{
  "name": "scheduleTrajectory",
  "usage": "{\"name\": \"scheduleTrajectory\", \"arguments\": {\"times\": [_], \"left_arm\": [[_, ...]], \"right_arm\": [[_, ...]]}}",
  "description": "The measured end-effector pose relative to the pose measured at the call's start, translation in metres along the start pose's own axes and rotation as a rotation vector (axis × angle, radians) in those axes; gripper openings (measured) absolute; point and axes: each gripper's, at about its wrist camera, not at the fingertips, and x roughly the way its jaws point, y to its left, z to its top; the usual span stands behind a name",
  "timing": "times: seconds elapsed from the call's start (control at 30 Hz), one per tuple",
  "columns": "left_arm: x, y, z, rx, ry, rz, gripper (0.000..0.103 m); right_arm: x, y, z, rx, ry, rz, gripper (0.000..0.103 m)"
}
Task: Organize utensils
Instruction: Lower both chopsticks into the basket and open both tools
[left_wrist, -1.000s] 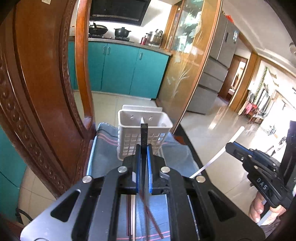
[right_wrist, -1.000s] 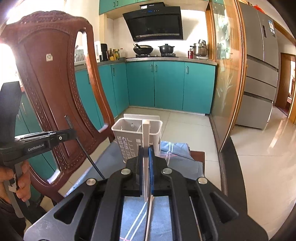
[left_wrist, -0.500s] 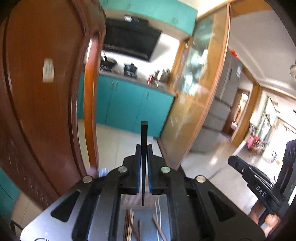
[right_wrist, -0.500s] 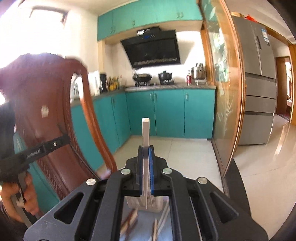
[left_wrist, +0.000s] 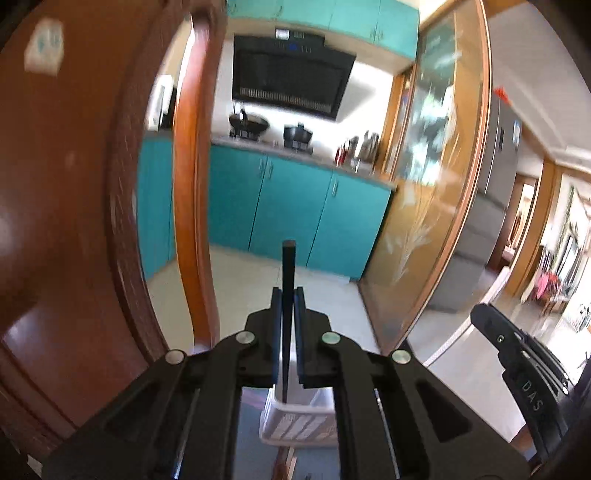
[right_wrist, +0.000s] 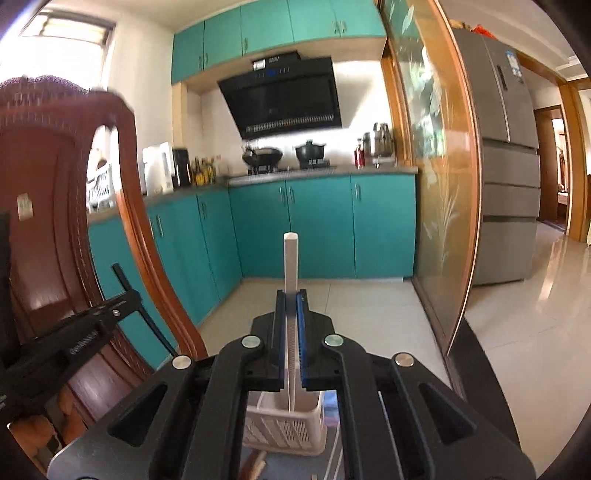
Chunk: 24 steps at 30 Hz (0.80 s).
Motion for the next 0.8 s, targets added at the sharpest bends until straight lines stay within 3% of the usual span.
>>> {"name": "scheduleTrajectory", "arguments": {"times": [0.2, 0.47, 0.57, 0.7, 0.8], "left_arm": [[0.012, 0.004, -0.025, 0.007, 0.071, 0.004, 0.007], [0.011, 0.003, -0.038, 0.036, 0.094, -0.003, 0.007], [0.007, 0.003, -0.039, 0.038, 0.092, -0.011, 0.007], [-0.001, 0.003, -0.042, 0.047, 0.084, -0.015, 0.014], [-0.013, 0.004, -0.048, 0.051, 0.074, -0.024, 0.021]], "right_arm": [[0.015, 0.001, -0.028, -0.018, 0.072, 0.010, 0.006], [0.016, 0.003, -0.043, -0.011, 0.121, 0.007, 0.007], [0.013, 0.006, -0.045, -0.022, 0.119, -0.001, 0.017], [-0.001, 0.005, -0.046, -0.022, 0.094, -0.011, 0.039], [-0.028, 0.000, -0.050, -0.006, 0.044, -0.005, 0.042]]}}
